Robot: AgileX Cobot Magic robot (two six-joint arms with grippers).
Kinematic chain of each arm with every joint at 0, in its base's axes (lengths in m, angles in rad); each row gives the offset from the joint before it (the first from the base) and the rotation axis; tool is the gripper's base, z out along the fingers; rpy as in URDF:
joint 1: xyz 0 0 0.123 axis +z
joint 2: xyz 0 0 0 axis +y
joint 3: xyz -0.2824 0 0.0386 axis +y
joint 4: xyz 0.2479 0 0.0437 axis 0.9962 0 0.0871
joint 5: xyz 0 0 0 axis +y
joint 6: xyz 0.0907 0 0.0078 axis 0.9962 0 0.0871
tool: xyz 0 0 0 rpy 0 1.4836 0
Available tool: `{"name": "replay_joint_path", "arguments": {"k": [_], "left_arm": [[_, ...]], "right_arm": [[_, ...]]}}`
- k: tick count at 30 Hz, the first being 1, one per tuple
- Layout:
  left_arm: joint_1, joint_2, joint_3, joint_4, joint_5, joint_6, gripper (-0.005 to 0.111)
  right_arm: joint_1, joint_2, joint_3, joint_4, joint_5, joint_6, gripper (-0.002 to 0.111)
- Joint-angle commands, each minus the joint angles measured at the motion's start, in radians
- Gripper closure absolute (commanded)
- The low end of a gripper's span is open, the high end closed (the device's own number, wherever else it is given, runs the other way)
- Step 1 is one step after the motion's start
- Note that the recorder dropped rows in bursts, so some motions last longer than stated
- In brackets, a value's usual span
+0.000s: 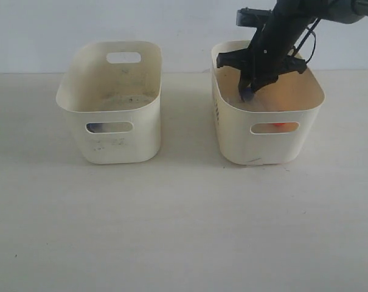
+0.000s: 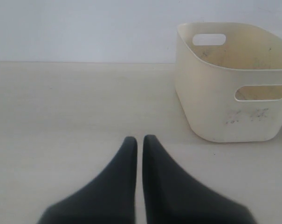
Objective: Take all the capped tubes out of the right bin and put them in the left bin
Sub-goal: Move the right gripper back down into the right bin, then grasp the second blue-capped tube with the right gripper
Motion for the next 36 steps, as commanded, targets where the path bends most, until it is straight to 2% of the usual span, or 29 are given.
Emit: {"name": "replay_joint_path", "arguments": {"k": [1,9,28,33,36], "left_arm": [[-0.004,-0.004,0.003,-0.009,0.001,-0.002,0.103],[-0.004,-0.004,0.003,-0.009,0.001,-0.002,0.103],[-0.004,-0.004,0.003,-0.009,0.001,-0.002,0.103],[-0.004,-0.004,0.003,-0.009,0.001,-0.002,0.103],[-0.004,-0.004,0.003,-0.009,0.001,-0.002,0.103]], "right_arm": [[-0.003,0.022,-0.004,-0.077,-0.012,0.034,0.082],[-0.001,0.029,-0.004,-0.113,-0.095,0.051,0.082],[0.0,0.059,-0.004,-0.206,-0.127,0.138,0.082],[0.0,0.059,-0.004,-0.206,-0.138,0.143,0.057],[0.0,0.059,-0.004,-0.215,-0.134,0.173,0.056]]}}
